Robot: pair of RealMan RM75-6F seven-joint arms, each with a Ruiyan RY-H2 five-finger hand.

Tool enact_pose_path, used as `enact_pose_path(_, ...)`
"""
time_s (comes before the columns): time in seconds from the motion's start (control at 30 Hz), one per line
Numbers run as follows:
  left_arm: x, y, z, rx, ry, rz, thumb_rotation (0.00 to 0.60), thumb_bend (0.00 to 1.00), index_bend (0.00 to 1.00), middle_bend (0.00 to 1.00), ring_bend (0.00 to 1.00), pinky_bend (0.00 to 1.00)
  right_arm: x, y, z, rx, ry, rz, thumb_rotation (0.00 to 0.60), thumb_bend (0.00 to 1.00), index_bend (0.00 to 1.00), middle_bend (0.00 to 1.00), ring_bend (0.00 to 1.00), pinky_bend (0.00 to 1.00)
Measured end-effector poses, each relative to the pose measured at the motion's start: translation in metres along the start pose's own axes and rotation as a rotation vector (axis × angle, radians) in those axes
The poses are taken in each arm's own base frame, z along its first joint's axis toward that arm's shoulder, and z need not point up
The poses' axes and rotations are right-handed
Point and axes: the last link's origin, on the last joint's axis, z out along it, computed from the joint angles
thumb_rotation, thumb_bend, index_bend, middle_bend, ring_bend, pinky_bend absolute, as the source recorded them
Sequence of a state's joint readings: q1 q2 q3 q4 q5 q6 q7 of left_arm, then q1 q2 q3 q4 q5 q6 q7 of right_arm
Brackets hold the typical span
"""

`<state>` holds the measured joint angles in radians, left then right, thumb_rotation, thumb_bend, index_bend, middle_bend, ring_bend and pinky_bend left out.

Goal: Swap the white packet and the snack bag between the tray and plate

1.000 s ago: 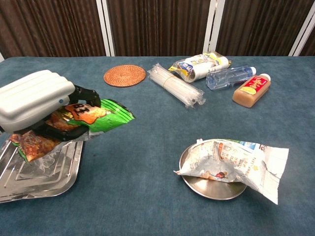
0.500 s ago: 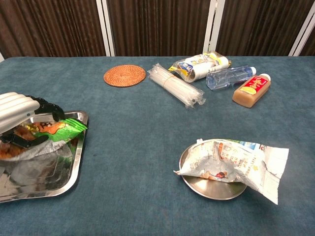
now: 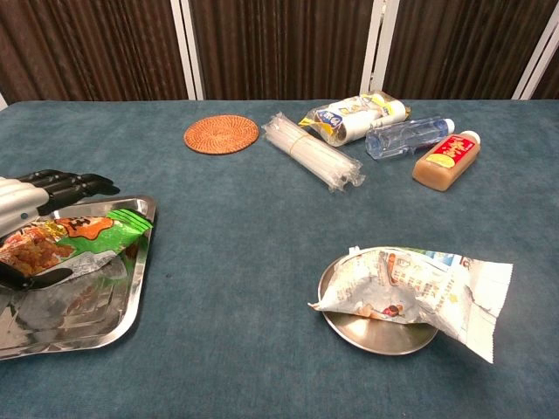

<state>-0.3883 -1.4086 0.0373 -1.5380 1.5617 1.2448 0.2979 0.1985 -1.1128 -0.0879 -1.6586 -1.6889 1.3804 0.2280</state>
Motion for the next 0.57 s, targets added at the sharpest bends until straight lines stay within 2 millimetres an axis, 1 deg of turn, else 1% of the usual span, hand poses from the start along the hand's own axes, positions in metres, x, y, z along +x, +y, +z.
enact_pose_path(0.1,0.008,-0.002,-0.020,-0.003,0.064,0.002,0.600,0.36,0.00,0.00,0.00,0.00,0.001,0.000,-0.003,-0.012,0.004,-0.022,0.600,0.18,0.00,0.00,0.00,0.02)
enact_pose_path(0.2,0.016,-0.011,-0.051,0.035,0.133,0.000,0.600,0.38,0.00,0.00,0.00,0.00,0.004,0.002,-0.010,-0.044,0.030,-0.069,0.600,0.18,0.00,0.00,0.00,0.00)
enact_pose_path(0.27,0.021,-0.018,-0.076,0.077,0.182,-0.009,0.600,0.38,0.00,0.00,0.00,0.00,0.007,0.003,-0.018,-0.075,0.064,-0.112,0.600,0.18,0.00,0.00,0.00,0.00)
enact_pose_path(0.33,0.023,-0.028,-0.103,0.133,0.217,-0.022,0.600,0.39,0.00,0.00,0.00,0.00,0.010,0.002,-0.026,-0.101,0.099,-0.148,0.600,0.18,0.00,0.00,0.00,0.00)
enact_pose_path(0.4,0.021,-0.038,-0.120,0.180,0.226,-0.027,0.600,0.40,0.00,0.00,0.00,0.00,0.013,0.001,-0.034,-0.127,0.144,-0.188,0.600,0.18,0.00,0.00,0.00,0.00)
enact_pose_path(0.43,0.020,-0.044,-0.127,0.199,0.221,-0.021,0.600,0.41,0.00,0.00,0.00,0.00,0.013,0.000,-0.038,-0.139,0.161,-0.203,0.600,0.18,0.00,0.00,0.00,0.00)
enact_pose_path(0.47,0.019,-0.048,-0.129,0.208,0.212,-0.016,0.600,0.41,0.00,0.00,0.00,0.00,0.013,0.000,-0.042,-0.155,0.178,-0.219,0.600,0.18,0.00,0.00,0.00,0.00)
enact_pose_path(0.57,0.016,-0.055,-0.127,0.220,0.170,-0.024,0.600,0.41,0.00,0.00,0.00,0.00,0.012,0.000,-0.048,-0.182,0.199,-0.224,0.600,0.18,0.00,0.00,0.00,0.00)
